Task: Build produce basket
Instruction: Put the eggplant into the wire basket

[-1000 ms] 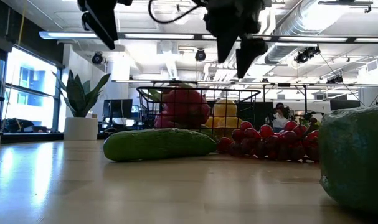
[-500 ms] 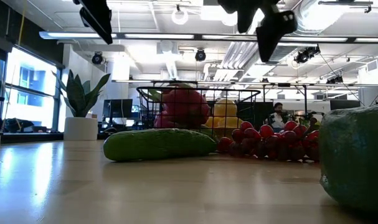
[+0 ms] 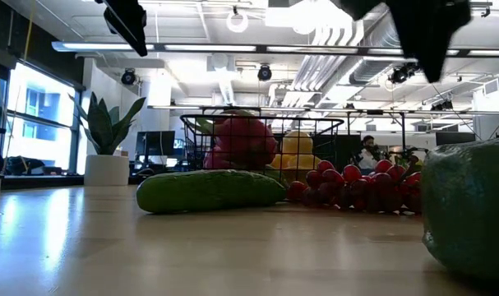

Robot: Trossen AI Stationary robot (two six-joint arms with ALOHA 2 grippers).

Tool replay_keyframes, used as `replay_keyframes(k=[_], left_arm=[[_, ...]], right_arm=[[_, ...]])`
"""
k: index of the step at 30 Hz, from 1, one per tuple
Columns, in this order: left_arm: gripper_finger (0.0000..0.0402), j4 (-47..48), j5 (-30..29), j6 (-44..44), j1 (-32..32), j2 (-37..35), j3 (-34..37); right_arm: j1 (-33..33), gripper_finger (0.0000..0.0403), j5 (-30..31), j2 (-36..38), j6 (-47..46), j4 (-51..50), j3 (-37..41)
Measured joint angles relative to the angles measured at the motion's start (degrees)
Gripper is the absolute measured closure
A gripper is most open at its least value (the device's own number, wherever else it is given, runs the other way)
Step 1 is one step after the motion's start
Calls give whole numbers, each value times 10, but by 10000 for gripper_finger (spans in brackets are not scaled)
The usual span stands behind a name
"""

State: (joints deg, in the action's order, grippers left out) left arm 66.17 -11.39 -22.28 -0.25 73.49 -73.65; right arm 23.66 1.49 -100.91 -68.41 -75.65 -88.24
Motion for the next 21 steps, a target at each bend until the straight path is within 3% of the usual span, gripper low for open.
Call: replay_keyframes(k=[21], left_arm=[[177,0,-3,0,0,0,0]], right_arm=[[61,16,0,20,-7,-9,160]])
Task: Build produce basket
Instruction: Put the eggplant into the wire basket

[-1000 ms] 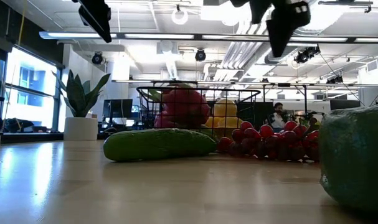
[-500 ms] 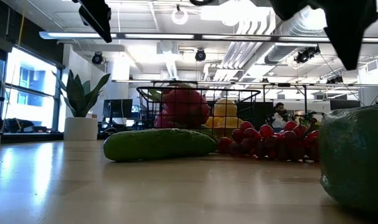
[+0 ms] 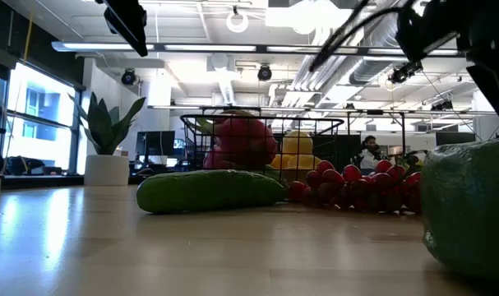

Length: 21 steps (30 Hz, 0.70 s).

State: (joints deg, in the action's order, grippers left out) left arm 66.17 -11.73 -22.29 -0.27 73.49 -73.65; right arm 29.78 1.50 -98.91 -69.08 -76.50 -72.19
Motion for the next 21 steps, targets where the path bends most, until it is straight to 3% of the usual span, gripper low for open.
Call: replay_keyframes(k=[10,21], left_arm=[[177,0,-3,0,-1,0,0],[177,0,-9,0,-1,0,0]], right_arm=[[-14,41,-15,72,1,38,101],[-46,41,-52,123,7,184,223]])
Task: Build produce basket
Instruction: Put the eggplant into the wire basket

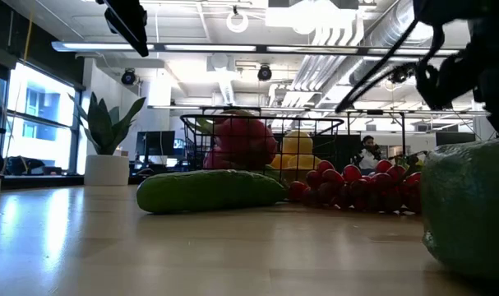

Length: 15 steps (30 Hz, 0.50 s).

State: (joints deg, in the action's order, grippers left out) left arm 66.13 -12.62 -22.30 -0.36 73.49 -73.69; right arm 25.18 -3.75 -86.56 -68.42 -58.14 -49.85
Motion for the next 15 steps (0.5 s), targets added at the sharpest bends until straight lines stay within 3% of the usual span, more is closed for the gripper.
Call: replay_keyframes(k=[6,15], left_arm=[[177,0,0,0,0,0,0],[177,0,0,0,0,0,0]], right_arm=[[-12,51,-14,0,-2,56,34],[-12,113,-39,0,-36,106,77]])
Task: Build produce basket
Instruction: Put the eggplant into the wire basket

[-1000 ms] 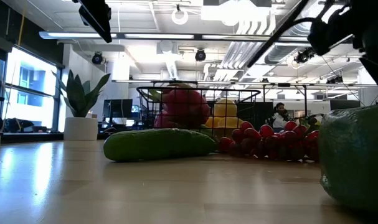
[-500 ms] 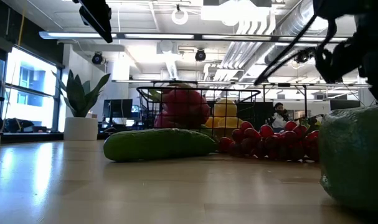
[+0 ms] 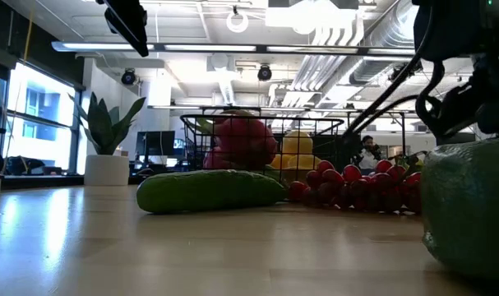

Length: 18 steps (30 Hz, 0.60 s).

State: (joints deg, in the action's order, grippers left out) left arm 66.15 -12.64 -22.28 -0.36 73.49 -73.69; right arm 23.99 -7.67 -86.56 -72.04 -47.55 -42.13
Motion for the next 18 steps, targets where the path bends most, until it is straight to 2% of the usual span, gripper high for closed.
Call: replay_keyframes(k=[5,12,18], left_arm=[[177,0,0,2,0,0,0],[177,0,-2,15,0,0,0],[177,0,-2,15,0,0,0]], right_arm=[[0,168,-1,0,-15,14,-1],[0,286,-9,0,-37,43,-2],[0,292,-25,4,-68,82,-2]])
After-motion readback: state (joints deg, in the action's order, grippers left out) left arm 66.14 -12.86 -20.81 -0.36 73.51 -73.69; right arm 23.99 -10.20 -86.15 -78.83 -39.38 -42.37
